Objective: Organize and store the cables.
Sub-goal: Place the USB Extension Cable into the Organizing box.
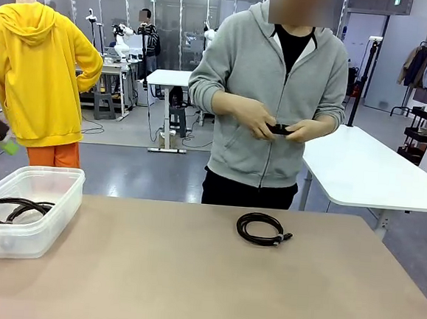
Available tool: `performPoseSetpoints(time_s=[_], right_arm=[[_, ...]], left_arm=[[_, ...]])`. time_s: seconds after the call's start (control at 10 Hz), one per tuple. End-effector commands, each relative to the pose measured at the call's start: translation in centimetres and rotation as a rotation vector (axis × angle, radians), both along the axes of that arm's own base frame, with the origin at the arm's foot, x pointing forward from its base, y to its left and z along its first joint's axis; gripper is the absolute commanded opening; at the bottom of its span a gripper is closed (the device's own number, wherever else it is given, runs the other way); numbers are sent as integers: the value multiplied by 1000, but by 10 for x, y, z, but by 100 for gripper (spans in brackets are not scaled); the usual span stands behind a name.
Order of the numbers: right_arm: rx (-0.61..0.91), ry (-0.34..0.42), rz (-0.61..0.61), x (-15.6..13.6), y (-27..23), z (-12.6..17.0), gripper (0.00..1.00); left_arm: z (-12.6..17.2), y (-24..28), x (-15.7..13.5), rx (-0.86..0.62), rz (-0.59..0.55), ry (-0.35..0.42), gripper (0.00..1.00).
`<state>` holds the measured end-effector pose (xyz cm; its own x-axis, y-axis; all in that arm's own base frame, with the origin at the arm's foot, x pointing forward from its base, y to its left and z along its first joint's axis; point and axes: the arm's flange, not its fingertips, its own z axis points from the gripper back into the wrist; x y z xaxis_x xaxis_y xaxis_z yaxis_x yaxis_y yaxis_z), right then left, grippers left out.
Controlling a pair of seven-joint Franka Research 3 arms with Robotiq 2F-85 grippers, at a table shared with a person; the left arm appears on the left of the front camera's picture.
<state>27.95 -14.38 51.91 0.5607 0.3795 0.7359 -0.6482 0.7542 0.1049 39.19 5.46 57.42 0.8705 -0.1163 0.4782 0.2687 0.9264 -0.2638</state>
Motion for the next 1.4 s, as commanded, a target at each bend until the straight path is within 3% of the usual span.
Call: performPoseSetpoints(time_s=[0.0,0.2,0.3,0.5,0.7,1.3], right_arm=[[3,-10,16,-1,-1,0,100],[3,-10,16,-1,-1,0,100],[3,-10,16,-1,-1,0,100],[3,-10,16,-1,-1,0,100],[3,-10,16,-1,-1,0,100],[0,-1,0,0,0,0,100]], left_arm=[[19,11,-40,18,-163,-32,100],[16,5,-67,199,-278,-144,100],[10,-3,-76,232,-357,-143,100],[21,-7,-88,228,-413,-174,100],[24,0,-78,215,-389,-179,100],[23,-9,-87,226,-404,-159,100]])
